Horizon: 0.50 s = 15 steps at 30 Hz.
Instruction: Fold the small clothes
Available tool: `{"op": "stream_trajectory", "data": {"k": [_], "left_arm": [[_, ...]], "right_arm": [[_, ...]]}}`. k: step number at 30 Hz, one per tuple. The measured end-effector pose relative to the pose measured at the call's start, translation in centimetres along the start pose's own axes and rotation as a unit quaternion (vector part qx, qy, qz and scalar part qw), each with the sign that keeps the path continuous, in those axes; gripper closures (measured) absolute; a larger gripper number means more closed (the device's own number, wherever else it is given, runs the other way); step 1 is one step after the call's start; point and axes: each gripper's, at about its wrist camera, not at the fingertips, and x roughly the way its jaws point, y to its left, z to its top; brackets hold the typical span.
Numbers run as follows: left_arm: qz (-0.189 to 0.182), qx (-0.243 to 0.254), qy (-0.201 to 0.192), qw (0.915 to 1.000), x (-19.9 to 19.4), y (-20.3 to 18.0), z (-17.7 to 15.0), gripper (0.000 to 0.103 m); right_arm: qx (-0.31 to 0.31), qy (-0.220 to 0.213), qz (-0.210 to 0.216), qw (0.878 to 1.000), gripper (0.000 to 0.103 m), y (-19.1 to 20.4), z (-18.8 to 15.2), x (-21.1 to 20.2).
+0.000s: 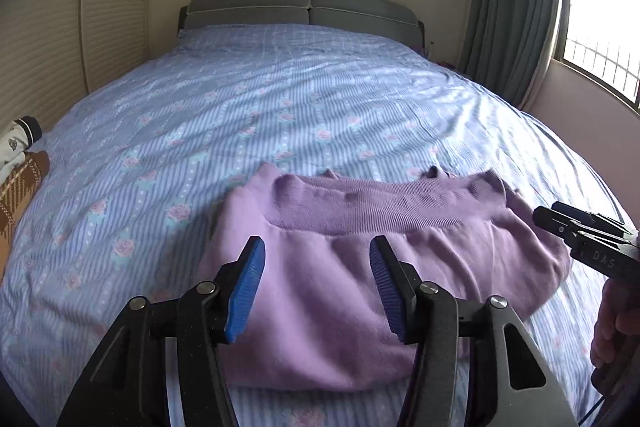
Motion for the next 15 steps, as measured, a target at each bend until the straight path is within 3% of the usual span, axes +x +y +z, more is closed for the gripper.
{"op": "stream_trajectory", "data": {"k": [6, 12, 15], "left_arm": [[0.024, -0.02, 0.047, 0.9984, 2.2, 1.1, -2.8, 0.046], [0.032, -0.014, 0.044, 0.9984, 2.5, 0.9, -3.1, 0.046], [0.024, -0.022, 0.041, 0.9986, 1.5, 1.1, -3.1, 0.046]], "right_arm": [[0.02, 0.071, -0.013, 0.997, 0.053, -1.3, -3.5, 2.8], [0.013, 0.056, -0.013, 0.998, 0.054, -1.7, -4.7, 3.0], [0.039, 0.048, 0.001, 0.998, 0.055, -2.3, -4.8, 2.1]]}}
